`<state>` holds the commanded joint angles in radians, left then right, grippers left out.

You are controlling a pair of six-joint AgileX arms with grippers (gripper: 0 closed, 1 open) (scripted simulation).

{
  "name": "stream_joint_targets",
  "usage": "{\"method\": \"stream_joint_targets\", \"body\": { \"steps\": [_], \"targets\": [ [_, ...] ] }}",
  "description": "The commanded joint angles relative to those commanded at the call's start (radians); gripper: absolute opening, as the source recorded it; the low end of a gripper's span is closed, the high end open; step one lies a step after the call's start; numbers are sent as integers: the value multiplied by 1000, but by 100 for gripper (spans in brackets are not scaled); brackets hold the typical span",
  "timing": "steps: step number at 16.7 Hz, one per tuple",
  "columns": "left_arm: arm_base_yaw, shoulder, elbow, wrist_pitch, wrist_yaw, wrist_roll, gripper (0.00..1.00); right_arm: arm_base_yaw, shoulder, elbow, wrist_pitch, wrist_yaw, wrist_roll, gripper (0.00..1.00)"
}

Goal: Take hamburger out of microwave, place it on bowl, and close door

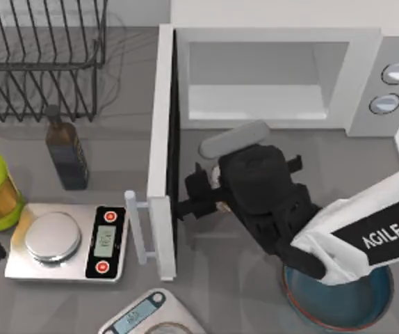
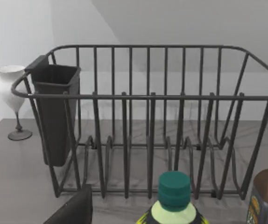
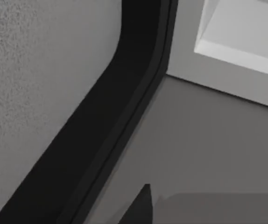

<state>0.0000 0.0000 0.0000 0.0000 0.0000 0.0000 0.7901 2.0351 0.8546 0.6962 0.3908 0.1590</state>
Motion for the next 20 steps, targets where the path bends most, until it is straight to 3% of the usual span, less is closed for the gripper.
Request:
{"method": "stream_joint_targets", "body": {
  "steps": [10,20],
  "targets": [
    [0,0,0,0,0,0,100,1,-213,59,-297,-5,0,0],
    [0,0,0,0,0,0,100,22,-273,30,-357,26,40,0]
  ]
}}
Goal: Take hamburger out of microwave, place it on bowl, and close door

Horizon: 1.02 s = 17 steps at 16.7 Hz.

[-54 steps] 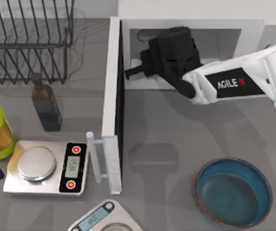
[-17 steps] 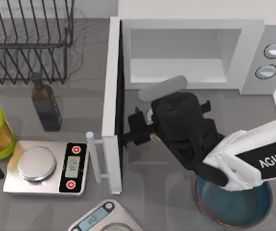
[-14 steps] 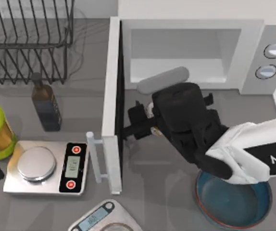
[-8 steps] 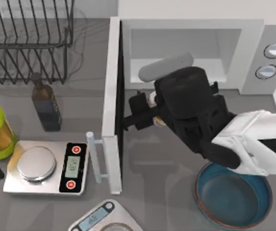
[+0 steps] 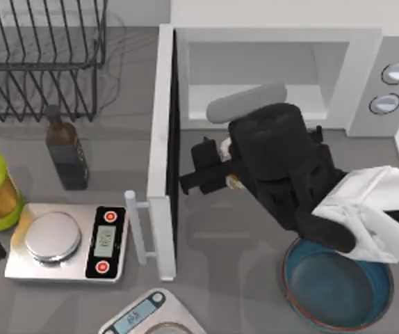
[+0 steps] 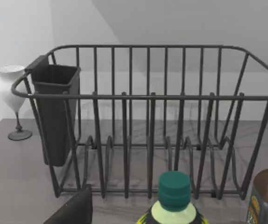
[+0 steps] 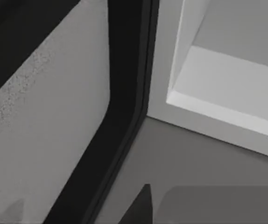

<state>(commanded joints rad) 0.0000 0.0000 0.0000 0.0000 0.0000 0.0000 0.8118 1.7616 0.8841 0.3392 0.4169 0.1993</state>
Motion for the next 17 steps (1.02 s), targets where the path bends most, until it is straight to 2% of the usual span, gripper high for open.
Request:
{"method": "stream_joint_targets", "body": {
  "steps": [10,17],
  "targets": [
    [0,0,0,0,0,0,100,215,-407,-501,-257,333,432,0],
    [0,0,0,0,0,0,100,226,-425,-527,-273,355,458,0]
  ]
}}
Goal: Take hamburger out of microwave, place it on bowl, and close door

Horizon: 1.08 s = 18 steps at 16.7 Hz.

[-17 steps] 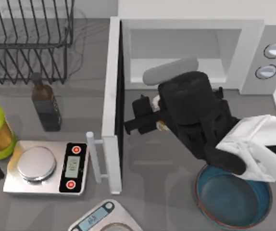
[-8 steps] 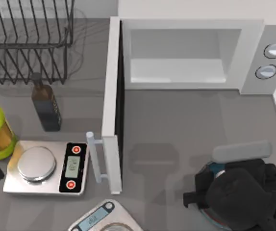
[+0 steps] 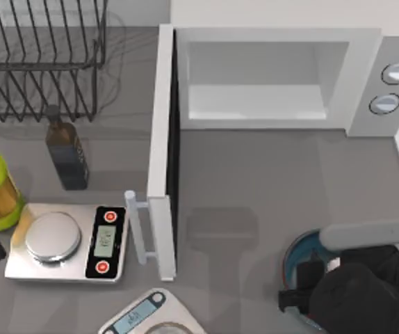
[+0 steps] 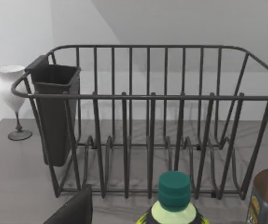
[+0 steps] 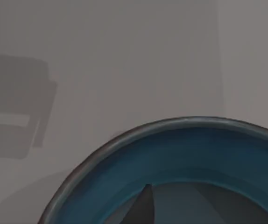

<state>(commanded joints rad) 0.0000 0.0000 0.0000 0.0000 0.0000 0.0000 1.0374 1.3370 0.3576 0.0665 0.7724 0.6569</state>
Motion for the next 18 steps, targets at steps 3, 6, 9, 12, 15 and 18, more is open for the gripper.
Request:
{"method": "stream_joint_targets", "body": {
  "steps": [3,6,9,12,15,18],
  "targets": [
    [0,0,0,0,0,0,100,-20,60,-4,70,-12,-22,0],
    [0,0,0,0,0,0,100,-61,154,-14,223,-38,-64,0],
    [0,0,0,0,0,0,100,-101,232,-23,335,-63,-104,0],
    [0,0,0,0,0,0,100,-112,249,-27,357,-71,-115,0],
    [0,0,0,0,0,0,100,-112,249,-27,357,-71,-115,8],
    [0,0,0,0,0,0,100,-112,249,-27,357,-71,-115,30]
  ]
}}
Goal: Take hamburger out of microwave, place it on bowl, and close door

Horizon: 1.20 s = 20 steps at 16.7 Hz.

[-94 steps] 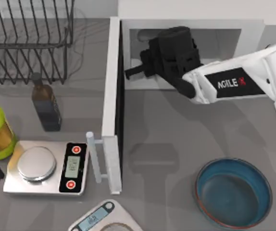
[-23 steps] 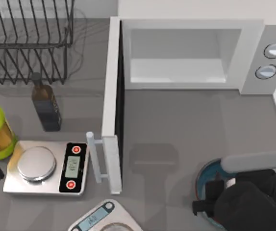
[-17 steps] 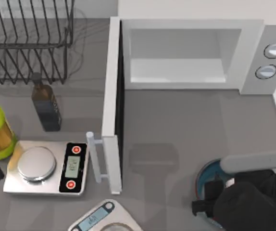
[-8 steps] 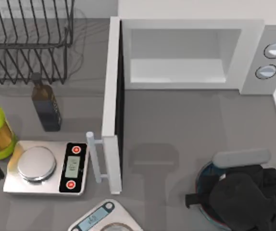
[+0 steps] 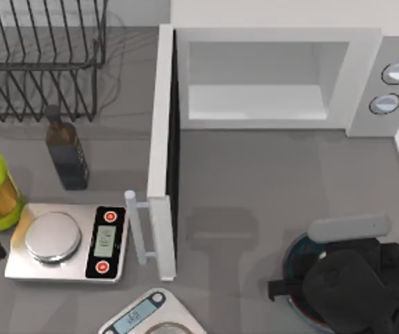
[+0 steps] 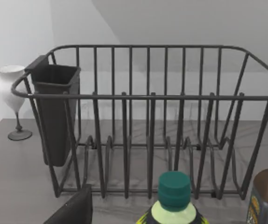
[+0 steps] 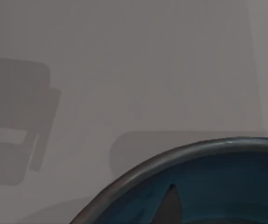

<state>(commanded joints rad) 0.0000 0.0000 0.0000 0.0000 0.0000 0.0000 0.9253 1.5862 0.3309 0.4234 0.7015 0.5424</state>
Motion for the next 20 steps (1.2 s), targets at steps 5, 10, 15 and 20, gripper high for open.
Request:
{"method": "stream_joint_targets", "body": {
  "steps": [5,10,15,20],
  "targets": [
    [0,0,0,0,0,0,100,0,0,0,0,0,0,68],
    [0,0,0,0,0,0,100,0,0,0,0,0,0,100],
    [0,0,0,0,0,0,100,0,0,0,0,0,0,100],
    [0,0,0,0,0,0,100,14,-38,2,-25,-7,12,100]
  ]
}}
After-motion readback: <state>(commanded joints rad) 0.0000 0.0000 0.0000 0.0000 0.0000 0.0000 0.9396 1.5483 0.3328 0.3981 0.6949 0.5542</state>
